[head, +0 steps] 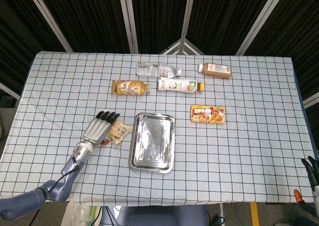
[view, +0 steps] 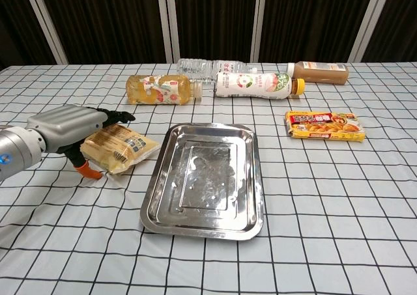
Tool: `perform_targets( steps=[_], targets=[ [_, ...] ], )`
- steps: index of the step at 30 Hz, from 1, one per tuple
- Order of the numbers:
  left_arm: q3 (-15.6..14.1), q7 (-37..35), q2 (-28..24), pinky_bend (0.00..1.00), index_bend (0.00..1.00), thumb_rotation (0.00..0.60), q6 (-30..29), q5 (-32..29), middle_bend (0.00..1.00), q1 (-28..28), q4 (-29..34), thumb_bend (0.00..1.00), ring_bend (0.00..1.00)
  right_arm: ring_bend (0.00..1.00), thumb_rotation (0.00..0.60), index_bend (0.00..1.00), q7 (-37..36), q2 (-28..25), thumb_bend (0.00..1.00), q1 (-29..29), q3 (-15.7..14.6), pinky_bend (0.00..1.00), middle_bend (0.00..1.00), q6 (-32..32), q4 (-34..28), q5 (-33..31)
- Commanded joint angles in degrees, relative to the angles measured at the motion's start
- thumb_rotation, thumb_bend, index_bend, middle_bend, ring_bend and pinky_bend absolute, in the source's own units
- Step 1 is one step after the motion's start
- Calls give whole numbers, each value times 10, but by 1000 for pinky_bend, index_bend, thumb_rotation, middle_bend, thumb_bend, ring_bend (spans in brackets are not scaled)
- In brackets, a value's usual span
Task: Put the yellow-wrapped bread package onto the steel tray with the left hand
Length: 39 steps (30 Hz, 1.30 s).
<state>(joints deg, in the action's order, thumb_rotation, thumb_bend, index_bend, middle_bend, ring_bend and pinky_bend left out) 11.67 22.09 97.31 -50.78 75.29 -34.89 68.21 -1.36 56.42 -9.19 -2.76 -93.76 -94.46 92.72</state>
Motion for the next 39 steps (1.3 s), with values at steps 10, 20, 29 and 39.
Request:
perform_targets(
  steps=[10,20,29,39],
  targets=[
    [-4,-92,23,322,256,600,-48,23,332,-11,-47,369,351,0,600,0,17,3,406,13,8,0,0,29,-8,-28],
    [-13,-139,-81,322,254,600,-87,45,339,11,108,358,354,0,600,0,20,4,407,16,8,0,0,34,-10,-29],
    [-33,-154,-217,322,253,600,-118,67,336,45,287,347,354,0,600,0,20,4,407,13,3,0,0,29,-9,-21],
    [-4,-122,-197,329,257,600,-111,50,334,10,299,347,354,0,600,0,8,-1,407,15,3,0,0,26,-12,-16]
  ],
)
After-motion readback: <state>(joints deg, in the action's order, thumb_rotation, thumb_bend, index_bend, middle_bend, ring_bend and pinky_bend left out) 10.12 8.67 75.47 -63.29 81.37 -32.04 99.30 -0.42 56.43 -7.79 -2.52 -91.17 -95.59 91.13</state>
